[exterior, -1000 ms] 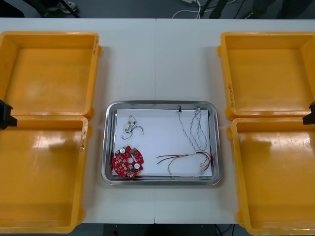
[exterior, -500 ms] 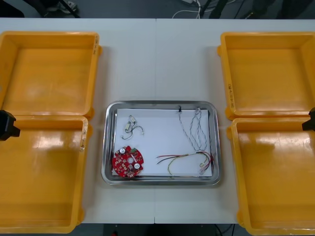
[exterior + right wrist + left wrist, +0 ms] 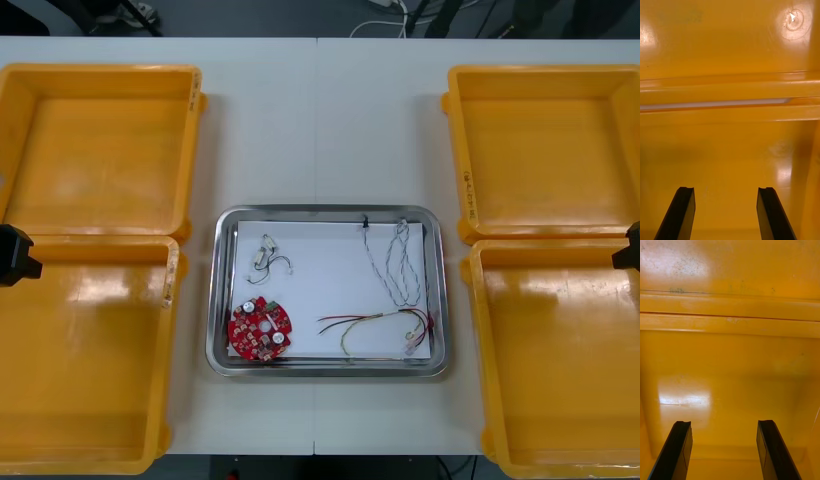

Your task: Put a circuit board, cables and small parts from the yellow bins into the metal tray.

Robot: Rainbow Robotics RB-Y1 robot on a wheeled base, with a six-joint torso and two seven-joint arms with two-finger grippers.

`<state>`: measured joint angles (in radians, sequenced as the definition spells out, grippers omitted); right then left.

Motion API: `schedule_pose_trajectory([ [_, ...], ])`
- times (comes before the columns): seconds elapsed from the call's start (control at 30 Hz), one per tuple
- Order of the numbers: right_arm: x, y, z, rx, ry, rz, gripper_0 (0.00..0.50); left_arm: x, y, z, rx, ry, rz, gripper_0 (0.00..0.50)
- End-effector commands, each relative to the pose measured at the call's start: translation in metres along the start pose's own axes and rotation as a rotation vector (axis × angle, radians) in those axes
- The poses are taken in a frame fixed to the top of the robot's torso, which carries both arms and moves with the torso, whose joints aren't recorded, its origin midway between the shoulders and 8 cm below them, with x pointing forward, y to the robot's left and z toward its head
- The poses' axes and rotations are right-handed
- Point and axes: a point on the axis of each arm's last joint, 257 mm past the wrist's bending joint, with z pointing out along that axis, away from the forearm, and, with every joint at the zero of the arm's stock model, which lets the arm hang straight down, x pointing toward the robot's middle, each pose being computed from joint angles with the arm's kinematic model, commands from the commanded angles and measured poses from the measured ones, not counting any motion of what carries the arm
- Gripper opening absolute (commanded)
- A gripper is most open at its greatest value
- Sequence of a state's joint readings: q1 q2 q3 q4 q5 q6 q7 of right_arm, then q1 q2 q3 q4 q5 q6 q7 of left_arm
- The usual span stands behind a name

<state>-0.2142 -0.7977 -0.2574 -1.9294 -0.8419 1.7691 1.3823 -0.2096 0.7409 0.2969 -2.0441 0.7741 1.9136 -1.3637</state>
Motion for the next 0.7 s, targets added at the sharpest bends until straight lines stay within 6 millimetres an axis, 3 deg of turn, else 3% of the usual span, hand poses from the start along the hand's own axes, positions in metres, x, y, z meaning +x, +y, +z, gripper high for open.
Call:
schedule_pose_trajectory([
  [0.03, 0.0038, 0.0109, 0.0023, -0.016, -0.003, -0.029, 0.475, 0.004, -0.0005, -0.0044, 0.008, -0.014, 0.108, 0.5],
  [0.7, 0.0038, 0.0109, 0.0023, -0.016, -0.003, -0.029, 0.477, 0.004, -0.0005, -0.0044, 0.008, -0.014, 0.108, 0.5],
])
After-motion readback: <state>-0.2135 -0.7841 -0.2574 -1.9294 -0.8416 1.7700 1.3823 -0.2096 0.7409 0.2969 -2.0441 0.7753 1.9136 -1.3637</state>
